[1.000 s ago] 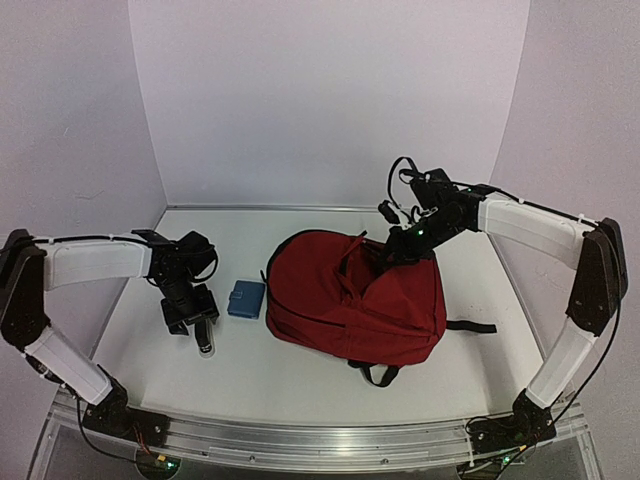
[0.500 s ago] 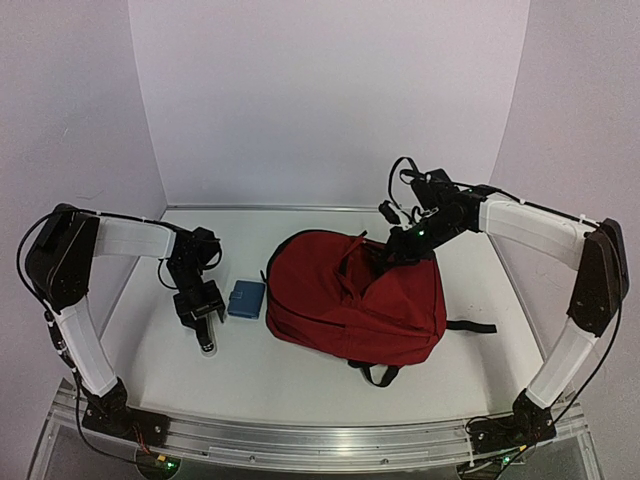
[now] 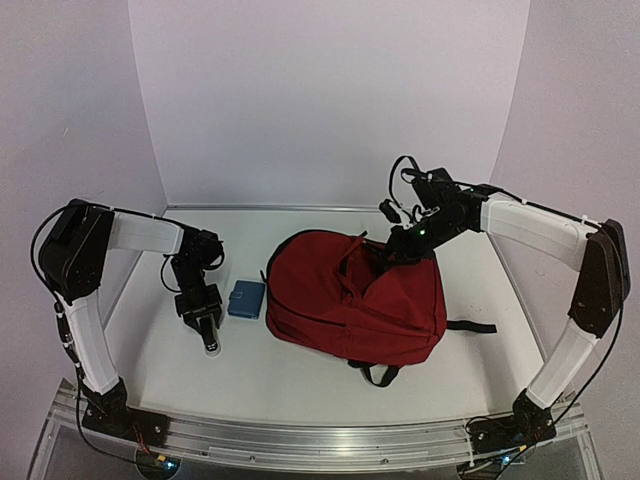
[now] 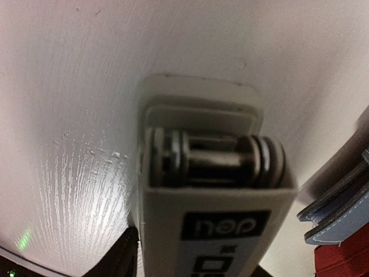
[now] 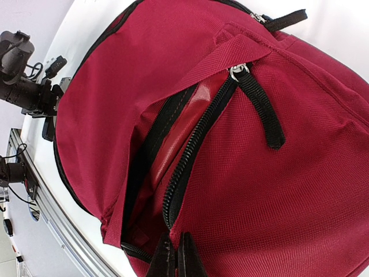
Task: Pack the student bag
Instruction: Pick up the stationery from the center of the board, then place the stationery in the student bag.
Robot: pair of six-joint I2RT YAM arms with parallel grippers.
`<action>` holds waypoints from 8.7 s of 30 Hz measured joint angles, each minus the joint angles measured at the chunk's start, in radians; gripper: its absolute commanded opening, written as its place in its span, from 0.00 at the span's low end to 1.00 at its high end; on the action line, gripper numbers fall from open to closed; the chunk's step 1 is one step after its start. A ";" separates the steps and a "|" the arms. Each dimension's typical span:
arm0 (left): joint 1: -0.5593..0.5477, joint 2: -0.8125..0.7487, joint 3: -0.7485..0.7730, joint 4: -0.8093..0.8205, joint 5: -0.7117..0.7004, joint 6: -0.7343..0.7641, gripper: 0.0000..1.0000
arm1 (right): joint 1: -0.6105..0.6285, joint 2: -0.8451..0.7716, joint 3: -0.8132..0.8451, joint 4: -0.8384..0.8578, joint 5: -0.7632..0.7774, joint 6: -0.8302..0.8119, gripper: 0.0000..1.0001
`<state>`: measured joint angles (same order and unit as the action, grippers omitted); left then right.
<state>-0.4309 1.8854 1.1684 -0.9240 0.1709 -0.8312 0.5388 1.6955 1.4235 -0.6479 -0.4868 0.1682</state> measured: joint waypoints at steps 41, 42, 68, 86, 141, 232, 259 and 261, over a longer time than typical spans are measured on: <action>-0.126 0.072 0.845 -0.038 0.062 0.120 0.00 | -0.007 0.000 0.003 -0.002 -0.013 0.001 0.00; -0.140 0.097 0.854 -0.008 0.079 0.119 0.00 | -0.008 0.000 0.004 -0.003 -0.014 0.001 0.00; -0.340 0.308 0.706 0.491 0.475 0.119 0.00 | -0.050 0.006 0.063 -0.026 -0.065 0.035 0.00; -0.352 0.301 0.663 0.525 0.715 0.180 0.00 | -0.049 0.003 0.031 -0.022 -0.100 0.003 0.00; -0.428 0.279 0.451 1.122 0.210 -0.217 0.00 | -0.045 0.061 0.111 0.046 -0.131 0.106 0.02; -0.456 0.265 0.502 0.674 0.462 0.024 0.15 | -0.266 -0.056 -0.114 -0.191 -0.171 -0.146 0.82; -0.456 0.321 0.523 0.833 0.423 0.007 0.37 | -0.273 0.027 -0.181 -0.231 -0.373 -0.202 0.86; -0.456 0.273 0.484 0.792 0.391 0.018 0.40 | -0.270 0.027 -0.172 -0.235 -0.364 -0.202 0.85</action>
<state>-0.8867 2.1587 1.6524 -0.1323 0.5615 -0.8131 0.2686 1.7222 1.2510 -0.8829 -0.8508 -0.0343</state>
